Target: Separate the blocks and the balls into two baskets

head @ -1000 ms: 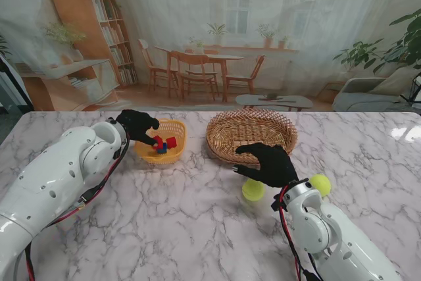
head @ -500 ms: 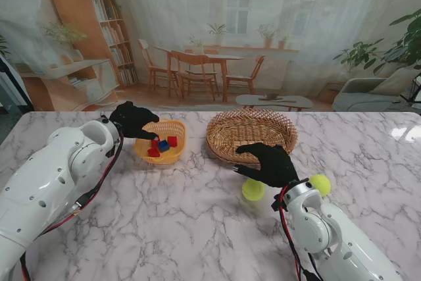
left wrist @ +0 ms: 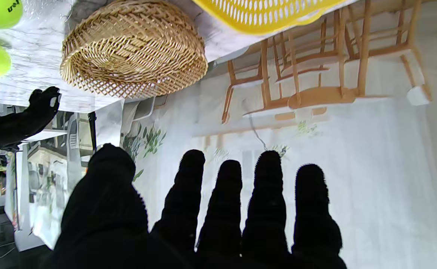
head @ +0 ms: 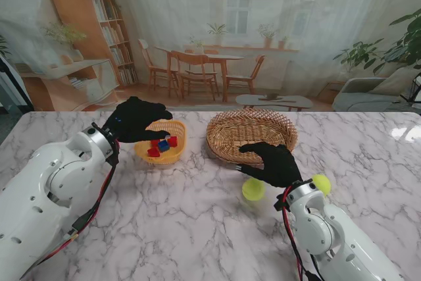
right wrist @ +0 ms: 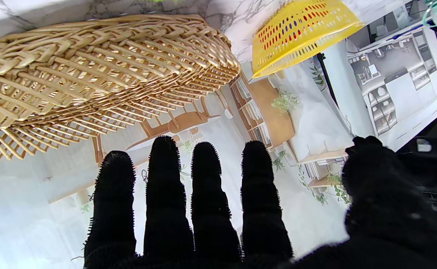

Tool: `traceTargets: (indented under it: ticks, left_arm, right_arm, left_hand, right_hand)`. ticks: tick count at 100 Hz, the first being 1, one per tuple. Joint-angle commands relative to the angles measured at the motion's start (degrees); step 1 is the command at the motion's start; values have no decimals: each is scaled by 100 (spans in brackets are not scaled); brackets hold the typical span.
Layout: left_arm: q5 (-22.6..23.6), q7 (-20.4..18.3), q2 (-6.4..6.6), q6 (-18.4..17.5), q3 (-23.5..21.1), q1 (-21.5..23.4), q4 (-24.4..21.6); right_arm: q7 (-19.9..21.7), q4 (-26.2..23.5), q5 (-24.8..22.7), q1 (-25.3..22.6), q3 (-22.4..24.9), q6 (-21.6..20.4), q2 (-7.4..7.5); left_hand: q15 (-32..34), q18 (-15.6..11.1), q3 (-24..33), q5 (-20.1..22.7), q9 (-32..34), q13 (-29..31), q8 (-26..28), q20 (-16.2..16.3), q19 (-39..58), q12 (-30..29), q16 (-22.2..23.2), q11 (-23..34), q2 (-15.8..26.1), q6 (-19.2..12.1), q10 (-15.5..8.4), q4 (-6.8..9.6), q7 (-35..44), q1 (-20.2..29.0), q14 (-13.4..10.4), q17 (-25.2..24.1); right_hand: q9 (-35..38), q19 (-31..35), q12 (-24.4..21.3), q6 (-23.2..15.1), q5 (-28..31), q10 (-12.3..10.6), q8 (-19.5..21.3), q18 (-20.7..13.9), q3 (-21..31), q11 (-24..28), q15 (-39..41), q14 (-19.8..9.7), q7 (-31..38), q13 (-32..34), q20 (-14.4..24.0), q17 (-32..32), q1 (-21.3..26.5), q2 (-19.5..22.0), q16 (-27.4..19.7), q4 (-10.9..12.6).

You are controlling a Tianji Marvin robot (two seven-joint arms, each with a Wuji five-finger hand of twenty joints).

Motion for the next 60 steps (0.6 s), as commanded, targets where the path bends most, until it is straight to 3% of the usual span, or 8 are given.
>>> traceTargets:
  ticks: [1, 31, 60]
  left_arm:
    - [94, 68, -55, -53, 13, 176, -37]
    - [-286, 1001, -208, 225, 283, 705, 139]
    - [-464, 1296, -256, 376, 551, 694, 569]
  right_arm:
    - [-38, -26, -20, -58, 32, -13, -8]
    - [-98, -45, -48, -93, 74, -26, -13]
    - [-139, -74, -69, -133, 105, -13, -16]
  left_hand:
    - [-3, 228, -126, 121, 146, 128, 69, 6, -32, 107, -25, 93, 206, -47, -49, -87, 53, -132, 56, -3]
    - [206, 217, -122, 34, 345, 311, 90, 171, 224, 375, 152, 326, 266, 42, -131, -72, 33, -58, 36, 83]
    - [269, 212, -97, 33, 372, 347, 102, 206, 283, 455, 237, 444, 289, 104, -144, -49, 81, 31, 37, 64]
  right_hand:
    - [15, -40, 54, 54, 99, -21, 75, 96, -89, -50, -33, 7, 13, 3, 40, -103, 123, 205, 75, 139]
    - [9, -40, 52, 52, 104, -10, 75, 92, -90, -54, -36, 12, 13, -7, 41, -103, 123, 200, 74, 139]
    - [-8, -35, 49, 51, 121, -10, 76, 89, -87, -58, -50, 60, 17, -29, 41, -89, 127, 196, 65, 139]
